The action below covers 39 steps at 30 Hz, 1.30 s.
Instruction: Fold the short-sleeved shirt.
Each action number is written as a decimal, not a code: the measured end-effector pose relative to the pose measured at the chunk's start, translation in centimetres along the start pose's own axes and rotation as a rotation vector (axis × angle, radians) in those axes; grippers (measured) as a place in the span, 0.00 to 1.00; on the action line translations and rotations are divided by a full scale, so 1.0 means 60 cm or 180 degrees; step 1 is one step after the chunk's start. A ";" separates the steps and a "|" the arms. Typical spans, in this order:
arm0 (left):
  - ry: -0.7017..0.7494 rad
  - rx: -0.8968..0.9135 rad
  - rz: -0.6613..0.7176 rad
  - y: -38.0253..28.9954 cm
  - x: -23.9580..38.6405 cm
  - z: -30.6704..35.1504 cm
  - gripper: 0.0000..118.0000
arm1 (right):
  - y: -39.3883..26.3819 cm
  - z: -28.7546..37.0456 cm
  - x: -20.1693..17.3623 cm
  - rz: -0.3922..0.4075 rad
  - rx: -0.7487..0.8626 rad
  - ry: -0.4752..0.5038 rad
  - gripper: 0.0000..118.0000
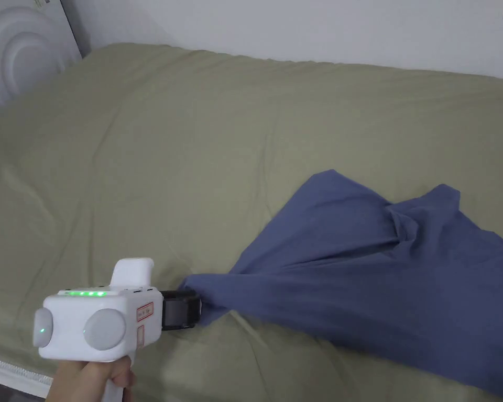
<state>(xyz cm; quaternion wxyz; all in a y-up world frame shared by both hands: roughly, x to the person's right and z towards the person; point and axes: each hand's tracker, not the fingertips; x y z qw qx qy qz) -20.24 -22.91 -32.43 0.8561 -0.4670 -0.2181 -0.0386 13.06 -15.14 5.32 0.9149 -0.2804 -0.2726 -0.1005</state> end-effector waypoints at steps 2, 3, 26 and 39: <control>0.0003 -0.0003 -0.0043 0.004 0.005 -0.019 0.96 | -0.003 -0.005 0.001 -0.0009 -0.0036 0.0015 0.02; -0.0001 -0.0041 -0.0093 0.006 0.007 -0.026 0.94 | -0.004 -0.007 0.003 -0.0021 -0.0056 0.0032 0.02; 0.0225 -0.0009 -0.0381 0.025 0.044 0.004 0.00 | 0.119 -0.280 0.163 0.0046 -0.0519 -0.0130 0.02; 0.0158 -0.0092 -0.0281 0.021 0.041 -0.002 0.00 | 0.291 -0.610 0.170 0.0382 -0.1431 0.0143 1.00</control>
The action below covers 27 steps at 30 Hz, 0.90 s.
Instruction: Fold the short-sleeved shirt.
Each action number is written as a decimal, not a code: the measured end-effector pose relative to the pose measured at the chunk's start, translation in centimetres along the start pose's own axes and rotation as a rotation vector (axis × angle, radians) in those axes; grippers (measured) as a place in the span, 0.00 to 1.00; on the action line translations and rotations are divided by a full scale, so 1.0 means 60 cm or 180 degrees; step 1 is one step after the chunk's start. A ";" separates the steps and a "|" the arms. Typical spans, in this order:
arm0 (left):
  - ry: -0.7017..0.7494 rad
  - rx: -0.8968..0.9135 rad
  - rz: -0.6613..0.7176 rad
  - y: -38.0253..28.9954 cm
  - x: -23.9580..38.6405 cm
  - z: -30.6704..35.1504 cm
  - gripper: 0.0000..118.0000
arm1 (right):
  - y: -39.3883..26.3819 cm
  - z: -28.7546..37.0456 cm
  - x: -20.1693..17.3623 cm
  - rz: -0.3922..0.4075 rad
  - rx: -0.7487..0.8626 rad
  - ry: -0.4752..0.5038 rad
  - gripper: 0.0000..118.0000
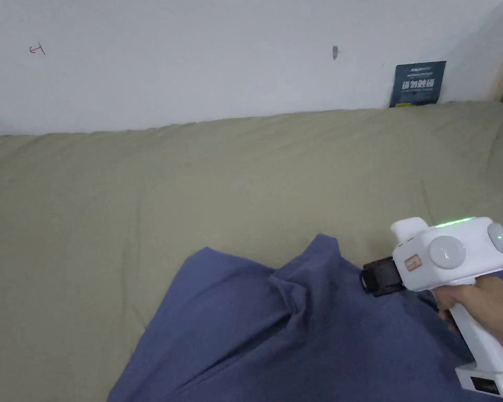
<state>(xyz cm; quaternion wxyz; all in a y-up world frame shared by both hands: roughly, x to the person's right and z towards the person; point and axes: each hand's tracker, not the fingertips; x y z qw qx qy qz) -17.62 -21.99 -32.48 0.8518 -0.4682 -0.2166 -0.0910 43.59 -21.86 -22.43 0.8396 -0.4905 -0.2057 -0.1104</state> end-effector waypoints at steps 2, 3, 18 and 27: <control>-0.0009 -0.0019 0.0031 0.001 0.005 -0.001 0.00 | 0.013 -0.033 -0.005 0.0073 -0.0176 -0.0040 1.00; -0.0016 -0.0029 0.0059 0.000 0.005 -0.003 0.00 | 0.011 -0.049 -0.009 0.0125 -0.0286 -0.0097 0.97; -0.0030 -0.0091 -0.0009 0.002 0.001 -0.005 0.00 | 0.000 0.098 0.005 0.0183 0.0154 0.0106 0.01; -0.0148 0.0397 0.0116 0.064 0.014 0.079 0.00 | -0.006 0.286 0.038 0.0305 0.0792 0.0058 0.01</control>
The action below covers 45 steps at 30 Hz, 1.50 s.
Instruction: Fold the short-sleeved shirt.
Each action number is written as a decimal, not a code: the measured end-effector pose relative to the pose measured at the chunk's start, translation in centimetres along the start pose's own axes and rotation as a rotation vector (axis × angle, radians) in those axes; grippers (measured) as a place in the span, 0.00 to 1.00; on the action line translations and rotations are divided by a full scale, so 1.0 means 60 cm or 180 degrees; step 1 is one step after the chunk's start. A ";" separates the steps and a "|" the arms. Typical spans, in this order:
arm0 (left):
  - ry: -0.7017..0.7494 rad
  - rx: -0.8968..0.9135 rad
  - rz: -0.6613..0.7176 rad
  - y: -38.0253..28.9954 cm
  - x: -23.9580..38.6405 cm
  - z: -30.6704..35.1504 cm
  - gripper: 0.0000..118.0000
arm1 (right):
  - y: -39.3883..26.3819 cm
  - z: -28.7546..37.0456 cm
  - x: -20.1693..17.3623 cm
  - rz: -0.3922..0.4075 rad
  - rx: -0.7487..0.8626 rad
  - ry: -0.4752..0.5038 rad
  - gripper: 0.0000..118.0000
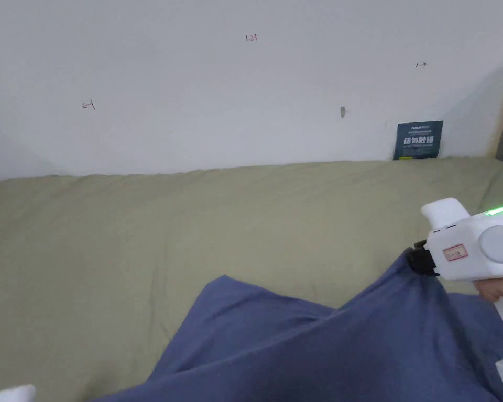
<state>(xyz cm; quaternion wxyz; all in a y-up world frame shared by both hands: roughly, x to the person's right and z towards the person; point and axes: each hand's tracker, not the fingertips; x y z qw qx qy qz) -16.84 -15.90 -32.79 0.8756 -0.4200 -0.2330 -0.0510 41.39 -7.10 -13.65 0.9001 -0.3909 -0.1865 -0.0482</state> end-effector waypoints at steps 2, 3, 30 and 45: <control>-0.0041 0.0168 -0.0014 0.039 0.032 0.039 0.00 | 0.018 0.040 0.019 -0.0012 0.0188 -0.0057 0.01; -0.0017 0.0196 0.0000 0.057 0.042 0.051 0.00 | 0.022 0.121 -0.013 0.0153 0.0519 -0.0258 0.01; 0.0317 0.1619 -0.0362 0.552 0.228 0.327 0.00 | 0.238 0.476 0.086 -0.0532 0.1677 -0.0735 0.01; 0.0440 0.1631 -0.0291 0.690 0.289 0.236 0.00 | 0.442 0.355 0.140 -0.0444 0.1570 -0.0976 0.01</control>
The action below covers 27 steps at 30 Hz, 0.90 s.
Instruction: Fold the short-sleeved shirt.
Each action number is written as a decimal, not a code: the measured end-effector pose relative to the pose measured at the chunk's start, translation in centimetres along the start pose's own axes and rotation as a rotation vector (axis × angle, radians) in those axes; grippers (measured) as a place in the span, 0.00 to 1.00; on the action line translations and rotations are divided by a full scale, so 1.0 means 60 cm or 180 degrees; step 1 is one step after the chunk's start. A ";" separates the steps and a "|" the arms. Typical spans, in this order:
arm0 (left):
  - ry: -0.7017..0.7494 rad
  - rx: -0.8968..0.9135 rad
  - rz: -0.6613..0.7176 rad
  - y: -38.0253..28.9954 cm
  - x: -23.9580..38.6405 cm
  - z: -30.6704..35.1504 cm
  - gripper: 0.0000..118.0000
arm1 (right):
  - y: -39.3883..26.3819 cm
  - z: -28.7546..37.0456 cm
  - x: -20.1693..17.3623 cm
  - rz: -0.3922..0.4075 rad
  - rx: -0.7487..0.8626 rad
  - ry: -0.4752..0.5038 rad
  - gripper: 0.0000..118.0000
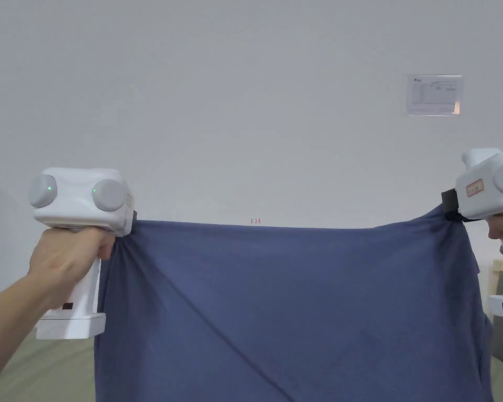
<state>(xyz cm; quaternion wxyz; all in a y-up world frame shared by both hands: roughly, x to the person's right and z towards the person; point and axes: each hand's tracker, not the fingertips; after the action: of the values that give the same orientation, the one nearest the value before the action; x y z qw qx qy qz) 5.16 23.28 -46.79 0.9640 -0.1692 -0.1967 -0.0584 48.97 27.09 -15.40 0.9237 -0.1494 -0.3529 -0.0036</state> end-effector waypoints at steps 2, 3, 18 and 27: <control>0.0046 0.0023 -0.0004 0.014 0.010 -0.029 0.00 | 0.012 -0.020 -0.008 0.0058 0.0010 -0.0043 0.01; 0.0062 0.0015 -0.0011 0.019 0.015 -0.041 0.00 | 0.019 -0.029 -0.010 0.0061 0.0023 -0.0049 0.01; 0.0288 -0.0022 -0.0120 0.035 0.066 -0.215 0.00 | 0.066 -0.189 -0.050 0.0117 0.0060 -0.0146 0.01; 0.0199 -0.0335 -0.0197 -0.094 0.077 -0.318 0.00 | -0.064 -0.258 -0.069 0.0144 -0.0188 -0.0075 0.01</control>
<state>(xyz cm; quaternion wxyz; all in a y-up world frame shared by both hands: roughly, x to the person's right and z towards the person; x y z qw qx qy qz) 15.25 11.15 -59.76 0.9572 -0.2115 -0.1682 -0.1037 55.52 18.70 -27.98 0.9145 -0.1846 -0.3599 0.0087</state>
